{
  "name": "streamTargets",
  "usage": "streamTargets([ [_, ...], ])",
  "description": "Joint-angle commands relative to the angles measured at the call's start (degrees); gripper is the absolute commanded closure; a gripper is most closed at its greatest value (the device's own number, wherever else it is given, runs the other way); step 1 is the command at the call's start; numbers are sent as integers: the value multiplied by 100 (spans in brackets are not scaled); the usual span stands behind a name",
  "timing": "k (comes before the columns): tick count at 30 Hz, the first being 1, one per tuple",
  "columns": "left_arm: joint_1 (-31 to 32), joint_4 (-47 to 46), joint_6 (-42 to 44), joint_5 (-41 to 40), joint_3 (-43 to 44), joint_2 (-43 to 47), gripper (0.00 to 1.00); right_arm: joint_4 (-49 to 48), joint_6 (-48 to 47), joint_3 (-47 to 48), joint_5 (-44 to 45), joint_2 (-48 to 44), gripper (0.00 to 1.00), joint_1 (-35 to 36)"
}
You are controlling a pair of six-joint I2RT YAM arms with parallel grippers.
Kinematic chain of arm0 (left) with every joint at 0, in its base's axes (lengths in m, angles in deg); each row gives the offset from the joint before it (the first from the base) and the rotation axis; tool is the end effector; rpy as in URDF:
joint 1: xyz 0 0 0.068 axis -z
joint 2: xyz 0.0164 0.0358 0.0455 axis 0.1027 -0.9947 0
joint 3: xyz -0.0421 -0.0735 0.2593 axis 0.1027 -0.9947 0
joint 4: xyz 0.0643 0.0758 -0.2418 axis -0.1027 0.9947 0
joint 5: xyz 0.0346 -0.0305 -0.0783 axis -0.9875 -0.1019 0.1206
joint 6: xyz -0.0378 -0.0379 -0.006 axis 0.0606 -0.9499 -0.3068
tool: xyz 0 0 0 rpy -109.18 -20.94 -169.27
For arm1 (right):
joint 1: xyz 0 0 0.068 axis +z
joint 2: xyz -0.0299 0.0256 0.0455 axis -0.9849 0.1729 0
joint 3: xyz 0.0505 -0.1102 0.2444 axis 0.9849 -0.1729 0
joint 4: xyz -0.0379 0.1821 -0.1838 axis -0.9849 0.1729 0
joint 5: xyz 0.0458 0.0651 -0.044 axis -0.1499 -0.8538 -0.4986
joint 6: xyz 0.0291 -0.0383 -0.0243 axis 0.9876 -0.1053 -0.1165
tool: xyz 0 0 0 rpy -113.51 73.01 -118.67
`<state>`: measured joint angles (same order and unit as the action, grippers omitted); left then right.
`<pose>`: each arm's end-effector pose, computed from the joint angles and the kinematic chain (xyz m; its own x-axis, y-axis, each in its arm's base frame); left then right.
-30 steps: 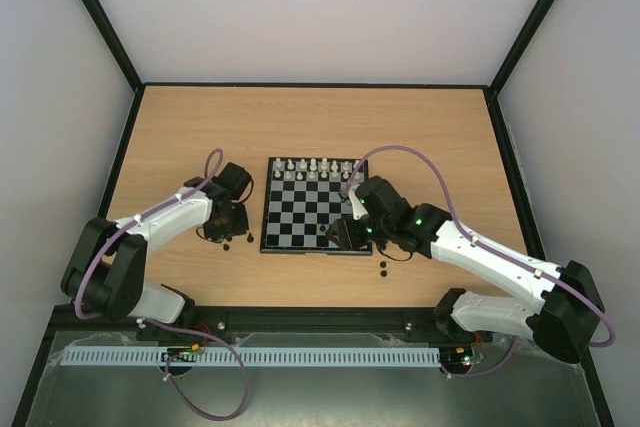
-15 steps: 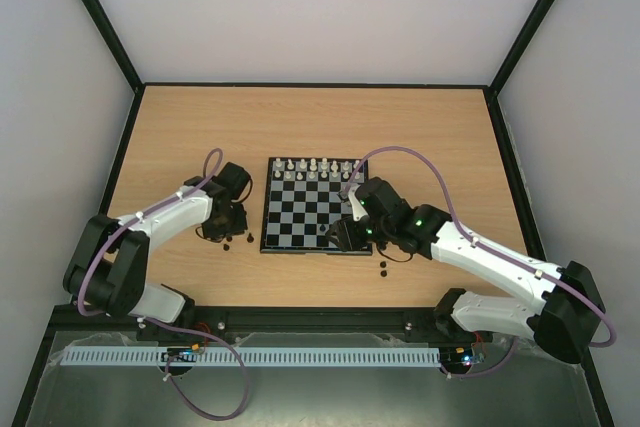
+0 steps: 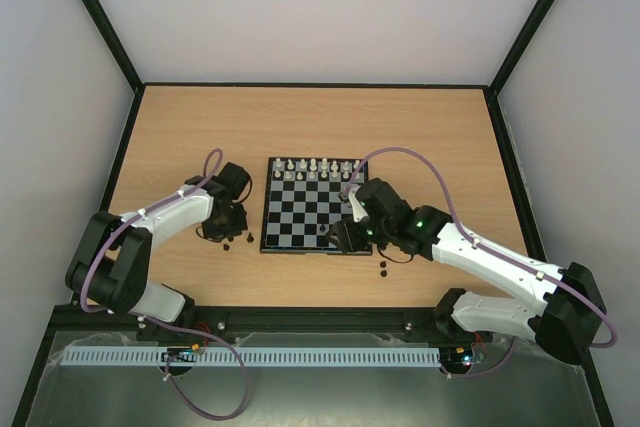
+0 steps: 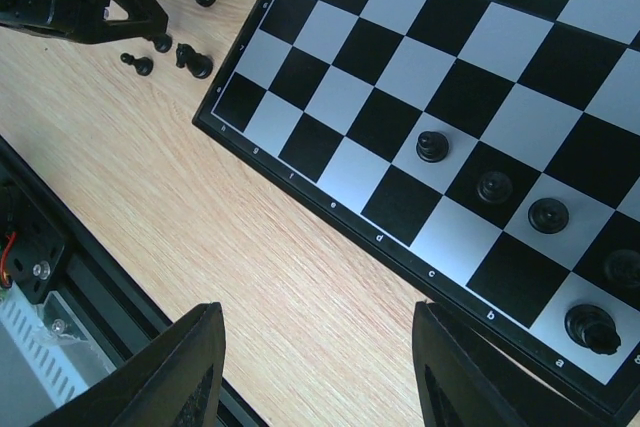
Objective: Set up the chess pieces on the board
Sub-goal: Pick up the chess piece at the center of the board.
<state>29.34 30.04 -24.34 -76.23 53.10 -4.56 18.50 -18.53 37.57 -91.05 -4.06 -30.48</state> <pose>0.2231 -0.0939 0.1624 -0.9391 -0.2785 -0.2012 -0.2697 0.9604 -0.0704 0.1527 0.1876 0.2620 -0.7118 -0.1748 -0.6803 -0.5801 0.6923 0.4291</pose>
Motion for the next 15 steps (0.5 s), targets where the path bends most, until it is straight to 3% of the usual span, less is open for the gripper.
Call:
streamTargets([
  [1, -41, 86, -18, 63, -14, -32, 82, 74, -56, -95, 1, -96, 48, 50],
  [9, -33, 162, -40, 84, -40, -13, 81, 67, -48, -114, 31, -113, 48, 88],
  [15, -6, 327, -66, 120, -70, 116, 68, 66, -47, -120, 21, -118, 48, 125],
])
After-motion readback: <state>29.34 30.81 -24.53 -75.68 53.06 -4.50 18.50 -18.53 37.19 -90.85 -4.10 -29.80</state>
